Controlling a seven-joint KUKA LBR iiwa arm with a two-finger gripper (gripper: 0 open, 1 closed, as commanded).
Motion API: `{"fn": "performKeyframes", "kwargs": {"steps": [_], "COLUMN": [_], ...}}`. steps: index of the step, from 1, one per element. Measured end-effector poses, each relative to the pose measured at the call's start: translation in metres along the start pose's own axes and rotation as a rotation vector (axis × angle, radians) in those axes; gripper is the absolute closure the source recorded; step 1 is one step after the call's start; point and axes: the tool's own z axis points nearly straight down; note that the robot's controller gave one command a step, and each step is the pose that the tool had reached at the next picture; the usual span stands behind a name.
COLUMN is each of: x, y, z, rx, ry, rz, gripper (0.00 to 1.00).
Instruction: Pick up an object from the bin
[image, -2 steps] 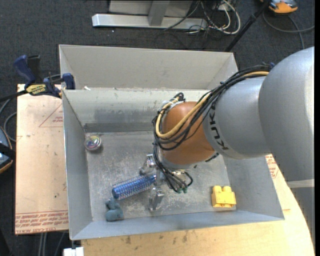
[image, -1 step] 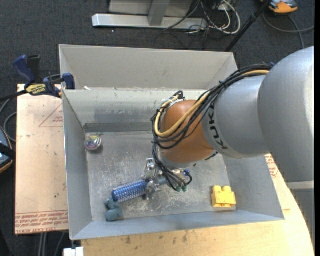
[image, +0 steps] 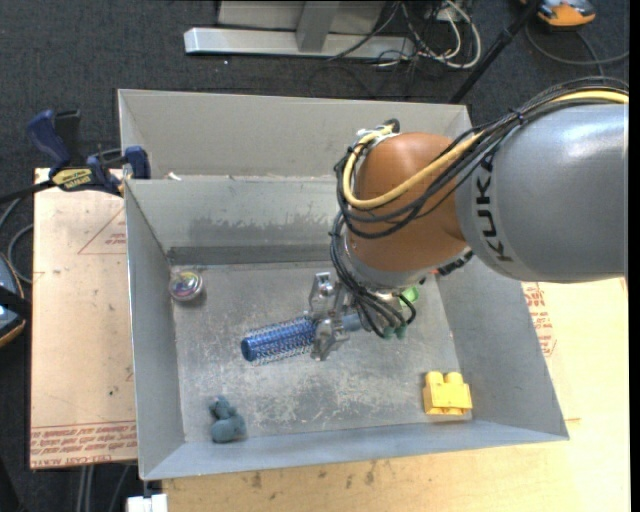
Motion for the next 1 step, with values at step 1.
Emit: {"fn": "performKeyframes", "kwargs": {"steps": [1], "x": [0.0082], "y": [-0.008], "z": [-0.0681], "rx": [0.0], "ry": [0.002], "rz": [0.021], "gripper": [1.0]}}
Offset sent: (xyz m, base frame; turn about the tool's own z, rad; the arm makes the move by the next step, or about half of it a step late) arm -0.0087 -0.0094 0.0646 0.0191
